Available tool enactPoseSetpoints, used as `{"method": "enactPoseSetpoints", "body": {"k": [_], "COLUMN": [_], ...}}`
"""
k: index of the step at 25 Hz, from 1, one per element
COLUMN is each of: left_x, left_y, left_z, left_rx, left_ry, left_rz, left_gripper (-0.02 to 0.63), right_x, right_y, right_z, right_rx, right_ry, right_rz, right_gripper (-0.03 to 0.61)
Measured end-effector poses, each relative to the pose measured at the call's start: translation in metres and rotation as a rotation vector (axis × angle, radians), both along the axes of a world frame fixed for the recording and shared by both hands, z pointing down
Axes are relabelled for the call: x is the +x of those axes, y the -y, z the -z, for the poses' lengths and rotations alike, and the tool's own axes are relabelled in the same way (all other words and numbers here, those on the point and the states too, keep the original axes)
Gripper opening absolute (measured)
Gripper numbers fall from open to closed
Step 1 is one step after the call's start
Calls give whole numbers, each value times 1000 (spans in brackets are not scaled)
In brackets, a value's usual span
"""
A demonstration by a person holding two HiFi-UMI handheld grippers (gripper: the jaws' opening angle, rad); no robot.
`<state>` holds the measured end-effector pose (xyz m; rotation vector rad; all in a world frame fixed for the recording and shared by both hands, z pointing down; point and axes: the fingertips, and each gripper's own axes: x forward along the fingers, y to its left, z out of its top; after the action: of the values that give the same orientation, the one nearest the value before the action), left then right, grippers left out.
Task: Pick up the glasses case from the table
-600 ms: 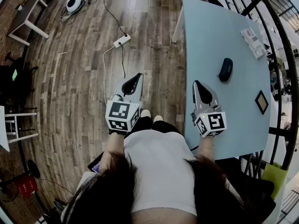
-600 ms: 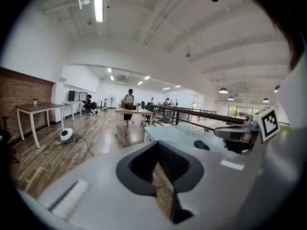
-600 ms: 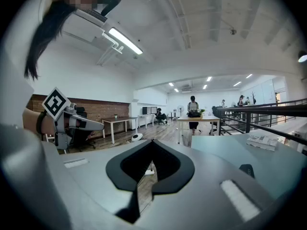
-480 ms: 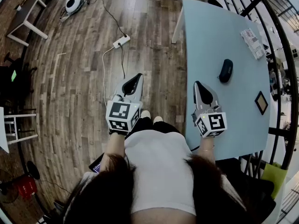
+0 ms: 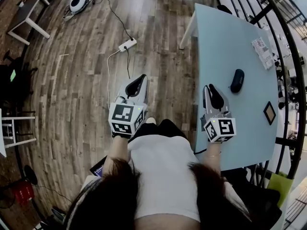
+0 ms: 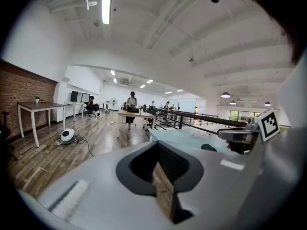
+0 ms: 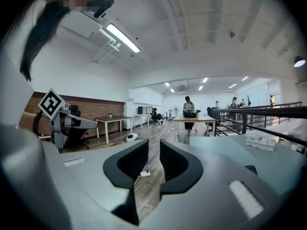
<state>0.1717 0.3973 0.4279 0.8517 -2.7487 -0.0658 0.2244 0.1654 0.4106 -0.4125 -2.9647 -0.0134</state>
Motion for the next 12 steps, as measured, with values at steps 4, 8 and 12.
{"method": "enactPoseSetpoints", "body": {"k": [4, 8, 12], "left_x": [-6, -12, -28], "left_y": [-12, -16, -12], "left_z": [-4, -9, -15], "left_rx": [-3, -10, -12], "left_ry": [-1, -7, -16], "left_rz": [-1, -16, -25], "left_gripper": [57, 57, 57], "right_x": [-8, -15, -31], "right_y": [-9, -12, -8], "right_z": [-5, -8, -15], "right_rx": [-1, -12, -8], "right_ry": [-11, -19, -27], "right_rz": [-6, -19, -30], "right_gripper": [89, 121, 134]}}
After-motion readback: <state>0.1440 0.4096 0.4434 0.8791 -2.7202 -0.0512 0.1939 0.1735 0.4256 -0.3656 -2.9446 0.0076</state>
